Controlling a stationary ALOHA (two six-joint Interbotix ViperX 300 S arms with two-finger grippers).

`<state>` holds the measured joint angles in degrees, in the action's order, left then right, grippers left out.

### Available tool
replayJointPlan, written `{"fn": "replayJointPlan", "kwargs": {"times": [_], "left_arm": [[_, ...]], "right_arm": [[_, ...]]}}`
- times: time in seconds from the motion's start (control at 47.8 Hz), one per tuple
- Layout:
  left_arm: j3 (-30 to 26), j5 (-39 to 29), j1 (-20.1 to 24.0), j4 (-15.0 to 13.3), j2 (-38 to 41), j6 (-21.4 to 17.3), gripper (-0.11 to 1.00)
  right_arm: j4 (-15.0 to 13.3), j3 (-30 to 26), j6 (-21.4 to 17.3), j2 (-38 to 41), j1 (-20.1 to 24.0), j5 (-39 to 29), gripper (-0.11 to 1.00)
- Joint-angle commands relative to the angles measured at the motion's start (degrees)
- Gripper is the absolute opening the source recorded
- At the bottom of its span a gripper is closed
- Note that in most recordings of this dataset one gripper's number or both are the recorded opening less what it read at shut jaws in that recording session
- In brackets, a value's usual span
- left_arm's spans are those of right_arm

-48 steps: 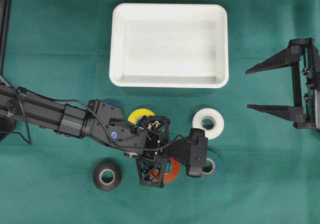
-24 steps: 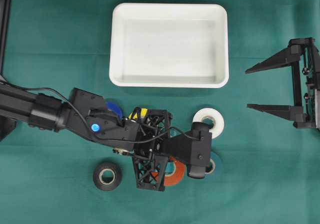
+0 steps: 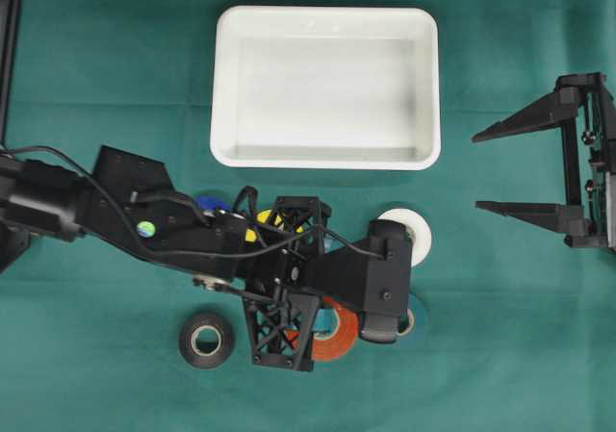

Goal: Pick up the tape from a random location and place it into the white case.
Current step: 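Lift the orange-red roll with the left gripper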

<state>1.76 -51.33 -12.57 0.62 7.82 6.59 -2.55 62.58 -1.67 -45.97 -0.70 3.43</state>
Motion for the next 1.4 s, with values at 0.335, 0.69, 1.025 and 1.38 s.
{"fn": "replayJointPlan", "kwargs": {"times": [0.335, 0.69, 1.025, 1.38], "left_arm": [[-5.8, -3.9, -0.4, 0.1, -6.4, 0.0, 0.22], [-7.6, -6.3, -1.0, 0.2, -8.8, 0.0, 0.22], [-7.6, -6.3, -1.0, 0.2, -8.9, 0.0, 0.22], [-7.4, -6.3, -1.0, 0.2, -9.0, 0.0, 0.22]], "right_arm": [[0.0, -1.3, 0.0, 0.1, -0.1, 0.2, 0.92], [-0.1, -1.3, 0.0, 0.2, -0.1, 0.2, 0.92], [-0.1, -1.3, 0.0, 0.1, -0.1, 0.2, 0.92], [0.0, -1.3, 0.0, 0.1, -0.1, 0.2, 0.92]]}}
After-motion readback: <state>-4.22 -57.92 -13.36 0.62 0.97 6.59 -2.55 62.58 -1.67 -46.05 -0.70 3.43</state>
